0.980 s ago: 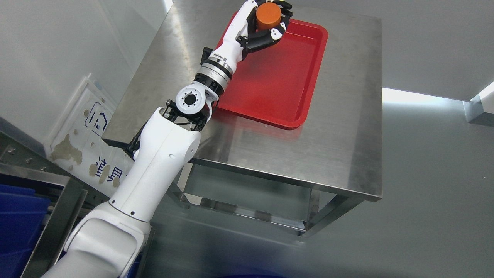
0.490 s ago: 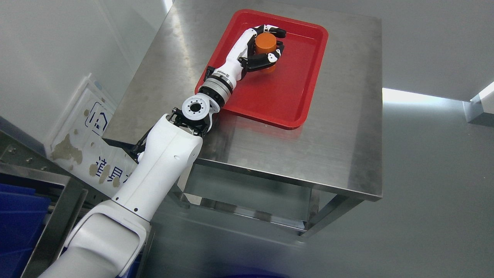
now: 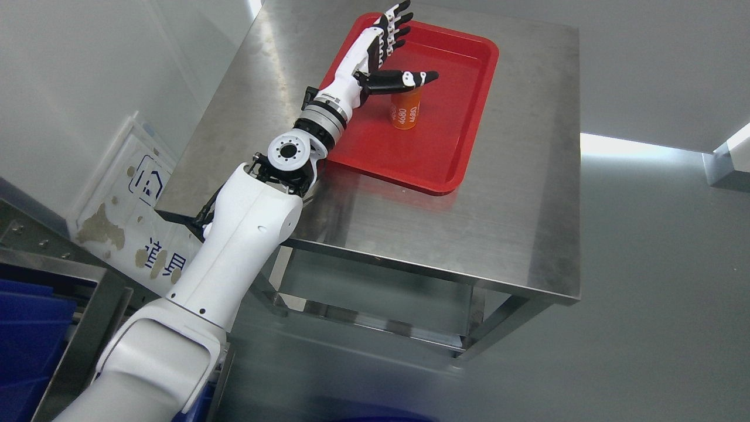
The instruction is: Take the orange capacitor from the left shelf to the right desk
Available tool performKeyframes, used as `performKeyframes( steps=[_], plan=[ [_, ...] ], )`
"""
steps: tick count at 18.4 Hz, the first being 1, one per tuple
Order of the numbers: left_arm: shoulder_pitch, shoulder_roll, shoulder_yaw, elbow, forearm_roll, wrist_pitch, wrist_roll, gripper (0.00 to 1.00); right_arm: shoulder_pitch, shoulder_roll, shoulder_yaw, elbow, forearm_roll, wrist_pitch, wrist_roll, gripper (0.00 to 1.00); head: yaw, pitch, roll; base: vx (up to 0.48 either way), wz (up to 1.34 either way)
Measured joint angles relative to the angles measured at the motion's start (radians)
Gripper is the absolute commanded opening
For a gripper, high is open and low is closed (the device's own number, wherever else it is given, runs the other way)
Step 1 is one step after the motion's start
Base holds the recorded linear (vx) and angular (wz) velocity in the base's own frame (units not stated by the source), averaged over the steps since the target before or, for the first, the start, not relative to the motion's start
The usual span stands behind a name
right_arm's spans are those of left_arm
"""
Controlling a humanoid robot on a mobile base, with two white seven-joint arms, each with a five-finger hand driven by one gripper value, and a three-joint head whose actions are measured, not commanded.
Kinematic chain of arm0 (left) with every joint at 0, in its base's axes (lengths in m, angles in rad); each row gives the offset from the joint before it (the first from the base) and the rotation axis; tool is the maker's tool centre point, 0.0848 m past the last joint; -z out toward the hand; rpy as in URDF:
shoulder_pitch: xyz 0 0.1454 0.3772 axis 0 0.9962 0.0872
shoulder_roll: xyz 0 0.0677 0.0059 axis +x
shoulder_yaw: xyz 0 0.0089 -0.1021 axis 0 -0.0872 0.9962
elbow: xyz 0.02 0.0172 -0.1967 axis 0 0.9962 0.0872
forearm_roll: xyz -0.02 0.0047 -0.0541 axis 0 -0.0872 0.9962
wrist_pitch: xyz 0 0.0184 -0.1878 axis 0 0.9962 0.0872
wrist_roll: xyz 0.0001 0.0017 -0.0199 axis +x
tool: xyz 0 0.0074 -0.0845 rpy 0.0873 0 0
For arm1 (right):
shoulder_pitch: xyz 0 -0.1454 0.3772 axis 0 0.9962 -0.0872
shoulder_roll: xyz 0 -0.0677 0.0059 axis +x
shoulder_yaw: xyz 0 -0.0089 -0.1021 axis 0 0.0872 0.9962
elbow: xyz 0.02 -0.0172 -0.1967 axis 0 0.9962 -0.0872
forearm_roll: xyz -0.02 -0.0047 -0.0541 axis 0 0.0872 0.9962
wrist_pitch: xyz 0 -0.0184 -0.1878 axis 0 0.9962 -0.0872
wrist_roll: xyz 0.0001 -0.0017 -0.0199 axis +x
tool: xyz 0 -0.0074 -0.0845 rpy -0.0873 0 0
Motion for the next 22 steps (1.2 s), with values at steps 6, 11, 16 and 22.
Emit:
performKeyframes(
  steps=[6,11,16,22],
  plan=[
    [0.139,0.000,0.152,-0.161,0.001,0.040,-0.112,0.98,0.000,0.000,0.000,0.000,0.000,0.000,0.000,1.00,0.0000,0.000,0.000,0.000,0.00],
    [0.287,0.000,0.260,-0.321,0.001,0.099,-0.112,0.98,0.000,0.000,0.000,0.000,0.000,0.000,0.000,1.00,0.0000,0.000,0.000,0.000,0.00],
    [0.361,0.000,0.342,-0.436,0.001,0.119,-0.091,0.99,0.000,0.000,0.000,0.000,0.000,0.000,0.000,1.00,0.0000,0.000,0.000,0.000,0.00],
    [0.454,0.000,0.403,-0.521,0.001,0.121,-0.117,1.00,0.000,0.000,0.000,0.000,0.000,0.000,0.000,1.00,0.0000,0.000,0.000,0.000,0.00]
  ],
)
